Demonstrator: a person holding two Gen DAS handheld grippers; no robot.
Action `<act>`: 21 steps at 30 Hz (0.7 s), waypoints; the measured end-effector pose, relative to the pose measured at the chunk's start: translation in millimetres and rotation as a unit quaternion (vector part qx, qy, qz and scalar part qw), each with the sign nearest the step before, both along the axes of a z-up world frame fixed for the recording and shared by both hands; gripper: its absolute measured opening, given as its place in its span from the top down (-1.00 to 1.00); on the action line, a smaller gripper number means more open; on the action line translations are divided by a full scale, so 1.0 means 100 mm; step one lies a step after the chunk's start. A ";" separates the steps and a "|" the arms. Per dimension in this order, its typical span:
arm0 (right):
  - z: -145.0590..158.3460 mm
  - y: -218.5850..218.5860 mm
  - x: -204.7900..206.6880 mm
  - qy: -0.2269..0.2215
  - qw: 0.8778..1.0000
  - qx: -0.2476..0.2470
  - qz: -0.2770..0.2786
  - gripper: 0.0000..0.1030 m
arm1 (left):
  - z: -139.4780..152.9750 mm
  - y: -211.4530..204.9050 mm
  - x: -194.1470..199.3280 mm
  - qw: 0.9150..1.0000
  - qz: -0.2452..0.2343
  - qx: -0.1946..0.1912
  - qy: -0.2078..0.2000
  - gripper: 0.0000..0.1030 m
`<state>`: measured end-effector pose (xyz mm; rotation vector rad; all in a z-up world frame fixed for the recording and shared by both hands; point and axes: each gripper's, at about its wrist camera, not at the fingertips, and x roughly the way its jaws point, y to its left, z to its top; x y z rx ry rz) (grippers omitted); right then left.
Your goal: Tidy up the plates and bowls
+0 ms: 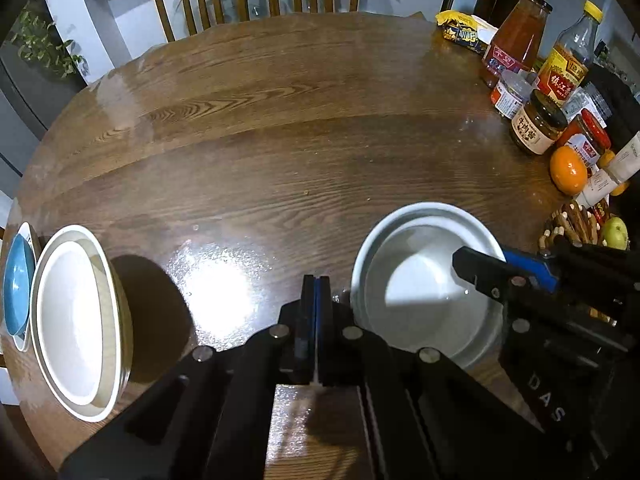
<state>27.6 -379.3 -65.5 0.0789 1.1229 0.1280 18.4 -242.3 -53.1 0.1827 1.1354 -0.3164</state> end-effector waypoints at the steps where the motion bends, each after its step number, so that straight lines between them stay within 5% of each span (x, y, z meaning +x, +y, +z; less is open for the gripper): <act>1: 0.00 0.01 -0.01 0.000 1.000 -0.001 -0.001 0.83 | -0.01 0.03 0.02 1.000 0.003 -0.011 0.011 1.00; 21: -0.03 0.02 -0.05 0.003 1.000 0.015 -0.006 0.82 | 0.02 0.18 0.13 0.997 -0.010 -0.038 0.067 1.00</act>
